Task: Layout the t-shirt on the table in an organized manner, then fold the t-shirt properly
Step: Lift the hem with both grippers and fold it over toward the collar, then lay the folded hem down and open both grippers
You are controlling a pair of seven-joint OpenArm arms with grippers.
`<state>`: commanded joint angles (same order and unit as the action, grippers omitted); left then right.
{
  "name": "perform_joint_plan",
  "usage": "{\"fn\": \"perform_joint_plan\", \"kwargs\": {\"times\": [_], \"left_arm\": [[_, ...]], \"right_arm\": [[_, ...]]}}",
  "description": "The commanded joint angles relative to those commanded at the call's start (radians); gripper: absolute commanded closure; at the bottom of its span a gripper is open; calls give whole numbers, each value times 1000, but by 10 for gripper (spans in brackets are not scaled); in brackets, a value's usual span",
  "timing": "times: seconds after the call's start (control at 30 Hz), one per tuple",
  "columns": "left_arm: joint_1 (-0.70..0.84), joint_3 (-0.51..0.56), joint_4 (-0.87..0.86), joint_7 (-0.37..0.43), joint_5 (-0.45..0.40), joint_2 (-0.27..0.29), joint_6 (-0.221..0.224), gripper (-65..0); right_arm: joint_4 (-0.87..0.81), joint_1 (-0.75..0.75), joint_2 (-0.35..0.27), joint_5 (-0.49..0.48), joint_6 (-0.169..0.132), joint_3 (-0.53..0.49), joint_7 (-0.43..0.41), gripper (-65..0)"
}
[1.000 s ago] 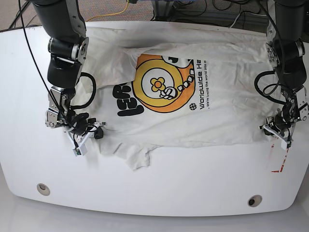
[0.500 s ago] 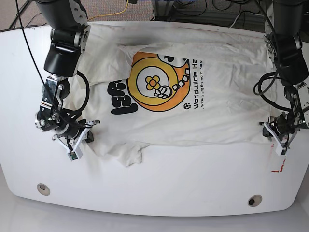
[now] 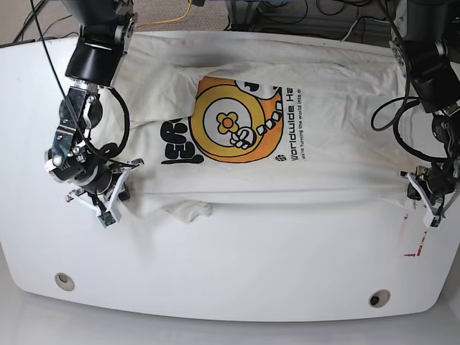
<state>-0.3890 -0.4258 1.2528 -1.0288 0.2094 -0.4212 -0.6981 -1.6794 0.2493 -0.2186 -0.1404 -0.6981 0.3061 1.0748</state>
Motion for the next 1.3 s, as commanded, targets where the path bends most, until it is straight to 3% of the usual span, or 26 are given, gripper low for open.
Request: {"fn": "perform_joint_plan", "kwargs": {"times": [0.17, 0.43, 0.77, 1.13, 1.2, 1.3], "left_arm": [[44, -11, 97, -74, 0, 0, 0, -1], [138, -23, 253, -180, 0, 15, 0, 0], [325, -23, 434, -184, -2, 20, 0, 0], [445, -23, 443, -184, -2, 17, 0, -3], [462, -23, 443, -184, -3, 17, 0, -4], [474, -23, 439, -184, -5, 17, 0, -6]], "right_arm": [[-135, -68, 26, 0, 0, 3, 84, 0], [-281, -190, 66, -2, 0, 46, 141, 0], [-333, -347, 71, -2, 0, 46, 155, 0], [-338, -430, 71, -2, 0, 72, 155, -2], [-336, -431, 71, -2, 0, 81, 155, -14], [-336, -431, 71, -2, 0, 81, 155, -95]]}}
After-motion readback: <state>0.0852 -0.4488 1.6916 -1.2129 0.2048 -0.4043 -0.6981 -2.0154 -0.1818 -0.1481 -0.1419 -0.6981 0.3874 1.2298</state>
